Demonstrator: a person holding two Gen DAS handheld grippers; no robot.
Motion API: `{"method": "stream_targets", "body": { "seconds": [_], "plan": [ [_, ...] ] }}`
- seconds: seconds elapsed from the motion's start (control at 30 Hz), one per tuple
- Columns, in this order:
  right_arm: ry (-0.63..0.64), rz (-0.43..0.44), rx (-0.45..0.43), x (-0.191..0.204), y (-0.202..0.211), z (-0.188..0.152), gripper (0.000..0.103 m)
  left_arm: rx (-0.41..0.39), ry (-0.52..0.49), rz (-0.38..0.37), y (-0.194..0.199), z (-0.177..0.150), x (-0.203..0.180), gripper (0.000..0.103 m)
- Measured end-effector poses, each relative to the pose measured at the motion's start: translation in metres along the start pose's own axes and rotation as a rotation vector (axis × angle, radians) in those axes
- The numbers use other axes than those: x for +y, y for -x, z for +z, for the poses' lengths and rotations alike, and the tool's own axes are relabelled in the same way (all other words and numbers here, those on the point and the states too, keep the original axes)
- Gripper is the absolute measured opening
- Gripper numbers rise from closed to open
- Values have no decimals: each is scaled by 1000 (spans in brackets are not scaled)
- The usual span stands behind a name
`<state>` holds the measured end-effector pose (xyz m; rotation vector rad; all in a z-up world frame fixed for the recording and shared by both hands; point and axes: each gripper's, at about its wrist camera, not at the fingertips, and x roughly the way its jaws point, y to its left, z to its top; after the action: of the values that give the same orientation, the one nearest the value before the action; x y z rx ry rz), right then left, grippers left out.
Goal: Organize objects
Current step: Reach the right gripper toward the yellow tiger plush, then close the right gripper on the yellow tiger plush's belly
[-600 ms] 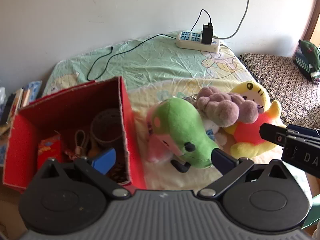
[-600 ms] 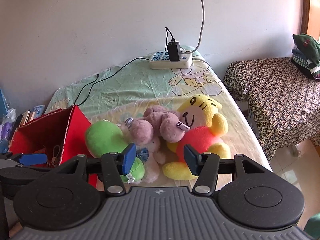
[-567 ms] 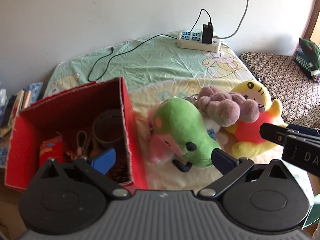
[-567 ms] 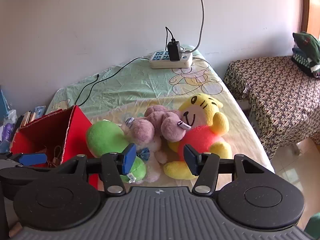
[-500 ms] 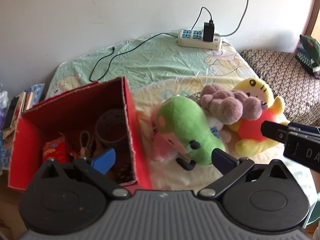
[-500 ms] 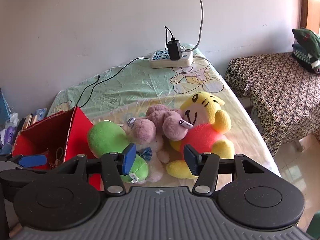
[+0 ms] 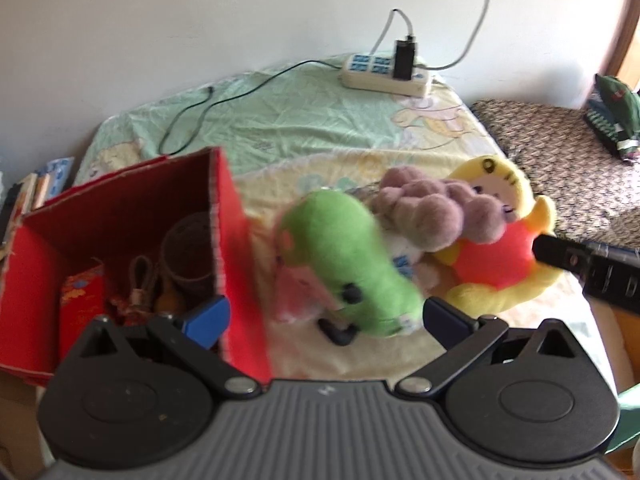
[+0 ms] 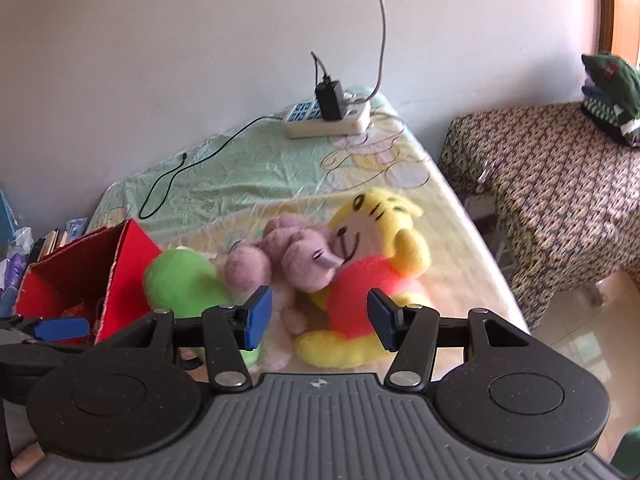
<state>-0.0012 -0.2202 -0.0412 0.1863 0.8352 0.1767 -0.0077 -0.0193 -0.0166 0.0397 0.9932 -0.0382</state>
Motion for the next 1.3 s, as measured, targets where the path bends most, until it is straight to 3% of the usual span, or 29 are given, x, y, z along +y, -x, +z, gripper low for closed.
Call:
{"method": "stream_targets", "body": {
  "seconds": [0.17, 0.33, 0.47, 0.63, 0.93, 1.0, 1.07, 1.17, 1.3],
  "plan": [
    [-23, -10, -23, -31, 8, 10, 57, -21, -59, -72, 1, 4, -20, 100],
    [-155, 17, -39, -72, 5, 19, 57, -27, -155, -216, -1, 9, -47, 100],
    [-261, 78, 9, -106, -14, 17, 61, 4, -214, -338, -15, 3, -75, 100],
    [-228, 163, 94, -117, -45, 15, 68, 19, -233, -347, -50, 3, -106, 101],
    [-244, 333, 237, -133, -107, 16, 67, 67, -201, -319, -104, 6, -137, 99],
    [-285, 344, 277, -138, -118, 13, 65, 96, -189, -312, -114, 6, -141, 93],
    [-349, 390, 294, -145, -123, 9, 44, 98, -187, -292, -116, 4, -144, 87],
    [-381, 421, 289, -150, -114, 7, 36, 76, -213, -288, -104, 2, -149, 82],
    [-353, 391, 283, -150, -92, 8, 32, 70, -246, -345, -84, -6, -152, 77]
  ]
}}
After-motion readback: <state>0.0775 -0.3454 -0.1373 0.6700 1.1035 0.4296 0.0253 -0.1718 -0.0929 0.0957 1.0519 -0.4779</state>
